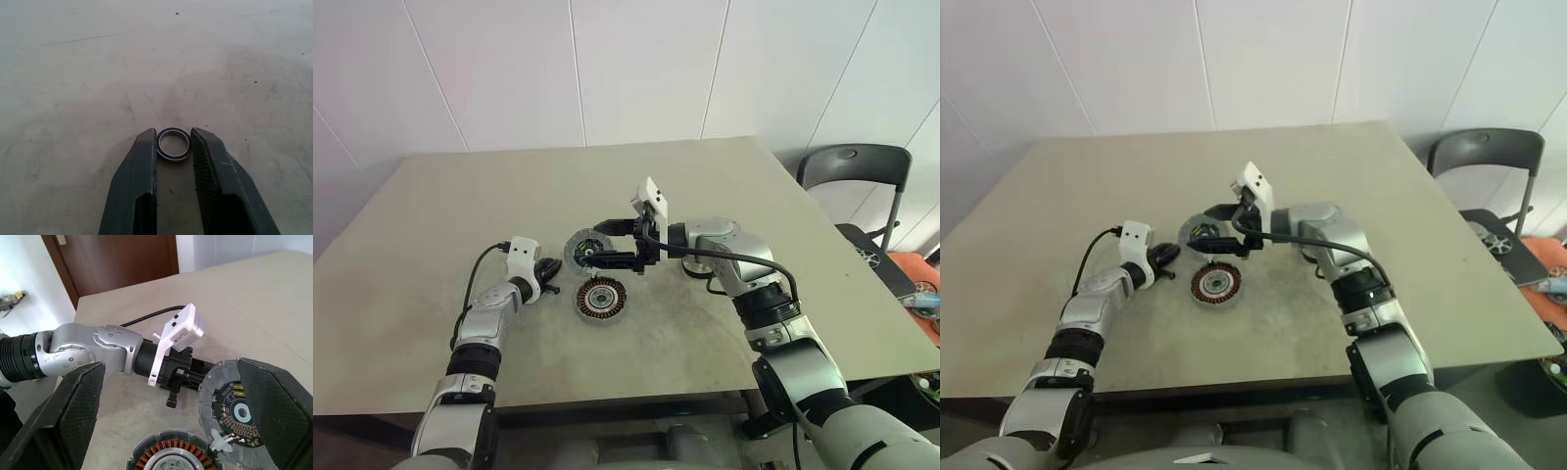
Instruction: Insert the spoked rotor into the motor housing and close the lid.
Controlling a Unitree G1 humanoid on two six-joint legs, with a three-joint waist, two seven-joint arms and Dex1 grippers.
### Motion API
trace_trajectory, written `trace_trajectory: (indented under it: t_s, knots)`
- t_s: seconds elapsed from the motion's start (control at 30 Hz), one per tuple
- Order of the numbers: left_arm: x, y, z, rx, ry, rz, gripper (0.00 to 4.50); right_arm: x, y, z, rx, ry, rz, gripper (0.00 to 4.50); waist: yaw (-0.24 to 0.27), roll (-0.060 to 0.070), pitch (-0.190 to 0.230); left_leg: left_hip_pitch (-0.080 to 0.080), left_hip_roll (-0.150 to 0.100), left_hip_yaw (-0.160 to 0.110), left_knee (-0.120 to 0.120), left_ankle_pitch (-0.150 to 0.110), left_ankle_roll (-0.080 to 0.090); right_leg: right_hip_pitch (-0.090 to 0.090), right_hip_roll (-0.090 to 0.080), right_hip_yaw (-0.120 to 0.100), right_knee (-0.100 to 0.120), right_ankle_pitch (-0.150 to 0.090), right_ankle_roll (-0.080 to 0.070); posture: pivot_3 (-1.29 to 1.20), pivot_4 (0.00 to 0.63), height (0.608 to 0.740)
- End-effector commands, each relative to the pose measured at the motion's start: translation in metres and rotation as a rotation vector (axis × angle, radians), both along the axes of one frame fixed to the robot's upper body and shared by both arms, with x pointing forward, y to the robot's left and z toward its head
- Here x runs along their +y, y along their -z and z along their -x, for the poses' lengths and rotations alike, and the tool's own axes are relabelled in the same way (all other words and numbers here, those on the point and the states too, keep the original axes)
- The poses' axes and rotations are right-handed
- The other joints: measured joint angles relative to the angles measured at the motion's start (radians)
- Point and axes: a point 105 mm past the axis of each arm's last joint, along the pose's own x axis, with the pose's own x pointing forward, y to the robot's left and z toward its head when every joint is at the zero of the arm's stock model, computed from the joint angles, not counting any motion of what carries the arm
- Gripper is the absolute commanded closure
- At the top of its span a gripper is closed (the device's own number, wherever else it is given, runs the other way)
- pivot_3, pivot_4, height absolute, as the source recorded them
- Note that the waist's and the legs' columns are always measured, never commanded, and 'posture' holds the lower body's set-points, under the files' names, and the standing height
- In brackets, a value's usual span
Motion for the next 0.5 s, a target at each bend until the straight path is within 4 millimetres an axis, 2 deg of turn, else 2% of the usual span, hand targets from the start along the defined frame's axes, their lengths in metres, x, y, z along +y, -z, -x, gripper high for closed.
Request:
trace_trajectory:
  t_s: [0.03, 0.13, 0.37, 0.5]
  knots:
    - [-0.003, 0.004, 0.004, 0.013, 0.024, 0.001, 3.83, 0.004, -0.014, 0.002, -0.052, -0.021, -0.021, 0.0, 0.0, 0.0, 0.0, 0.0, 0.0, 0.0, 0.0, 0.0, 0.0, 0.0, 0.0, 0.0, 0.0, 0.0, 0.0, 0.0, 0.0, 0.74]
    - [-0.007, -0.006, 0.003, -0.029, 0.04, 0.044, 3.83, 0.005, -0.012, 0.001, -0.051, -0.016, -0.016, 0.0, 0.0, 0.0, 0.0, 0.0, 0.0, 0.0, 0.0, 0.0, 0.0, 0.0, 0.0, 0.0, 0.0, 0.0, 0.0, 0.0, 0.0, 0.74]
    - [-0.008, -0.065, 0.001, -0.221, 0.03, 0.4, 3.83, 0.005, -0.01, 0.002, -0.046, -0.014, -0.019, 0.0, 0.0, 0.0, 0.0, -0.003, 0.0, 0.0, 0.001, 0.0, 0.0, -0.002, 0.0, 0.0, 0.0, 0.0, 0.0, 0.0, 0.0, 0.74]
    - [-0.008, -0.079, 0.004, -0.253, 0.047, 0.469, 3.83, 0.005, -0.009, 0.001, -0.044, -0.011, -0.018, 0.0, -0.004, 0.0, 0.0, -0.002, 0.0, 0.0, 0.001, 0.0, 0.0, -0.002, 0.0, 0.0, 0.0, 0.0, 0.0, 0.0, 0.0, 0.74]
